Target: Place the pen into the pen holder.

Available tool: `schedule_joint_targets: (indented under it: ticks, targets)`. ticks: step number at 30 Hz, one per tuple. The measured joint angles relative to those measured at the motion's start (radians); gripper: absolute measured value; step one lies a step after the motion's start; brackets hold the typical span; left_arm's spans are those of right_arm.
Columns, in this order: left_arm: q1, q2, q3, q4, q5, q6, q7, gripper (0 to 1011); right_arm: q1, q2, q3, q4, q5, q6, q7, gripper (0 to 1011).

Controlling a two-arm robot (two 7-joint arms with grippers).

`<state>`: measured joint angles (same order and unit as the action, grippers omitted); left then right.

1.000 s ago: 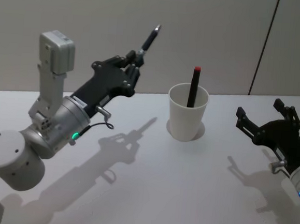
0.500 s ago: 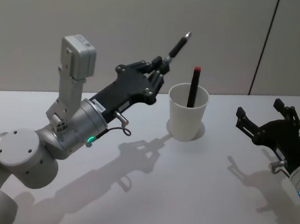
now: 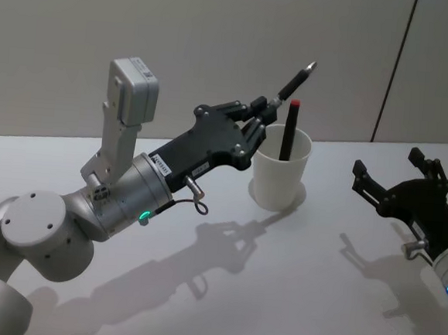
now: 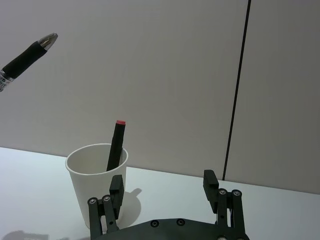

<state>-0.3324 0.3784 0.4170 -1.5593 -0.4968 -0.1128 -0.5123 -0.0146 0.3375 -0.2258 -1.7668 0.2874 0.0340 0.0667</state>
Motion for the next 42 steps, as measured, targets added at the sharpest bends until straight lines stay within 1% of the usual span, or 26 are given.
schedule_joint_targets:
  ticks: [10,23,25,30,32,33,34,38,39,40,42]
  targets:
    - [-0.005,-0.002,0.004,-0.007,-0.006,0.026,-0.043,136,0.0,0.0,0.0,0.0,0.0,0.0,0.0,1002]
    - [-0.008,-0.003,0.006,-0.011,-0.008,0.039,-0.062,138,0.0,0.0,0.0,0.0,0.001,0.0,0.001,1001]
    - [-0.008,-0.003,0.006,-0.011,-0.009,0.04,-0.064,136,0.0,0.0,0.001,-0.001,0.006,0.0,0.005,1001]
    - [-0.009,-0.003,0.007,-0.011,-0.009,0.043,-0.067,138,-0.003,0.002,0.004,-0.007,0.033,0.0,0.024,1001]
    - [-0.009,-0.003,0.007,-0.012,-0.009,0.043,-0.068,136,-0.007,0.005,0.008,-0.014,0.062,0.0,0.041,1001]
    - [-0.009,-0.003,0.007,-0.012,-0.009,0.044,-0.068,136,-0.007,0.005,0.008,-0.014,0.062,0.0,0.041,1001]
    - [-0.009,-0.003,0.007,-0.012,-0.009,0.044,-0.069,136,-0.01,0.007,0.011,-0.018,0.08,0.0,0.051,1001]
    - [-0.01,-0.003,0.007,-0.012,-0.009,0.045,-0.07,136,-0.018,0.012,0.017,-0.03,0.13,0.001,0.076,1001]
    - [-0.01,-0.003,0.007,-0.012,-0.009,0.045,-0.07,136,-0.02,0.014,0.019,-0.034,0.15,0.002,0.086,1001]
    - [-0.01,-0.003,0.007,-0.012,-0.009,0.045,-0.07,136,-0.02,0.014,0.019,-0.034,0.15,0.002,0.086,1001]
    - [-0.01,-0.003,0.007,-0.012,-0.009,0.045,-0.071,138,-0.027,0.019,0.024,-0.045,0.196,0.004,0.106,1001]
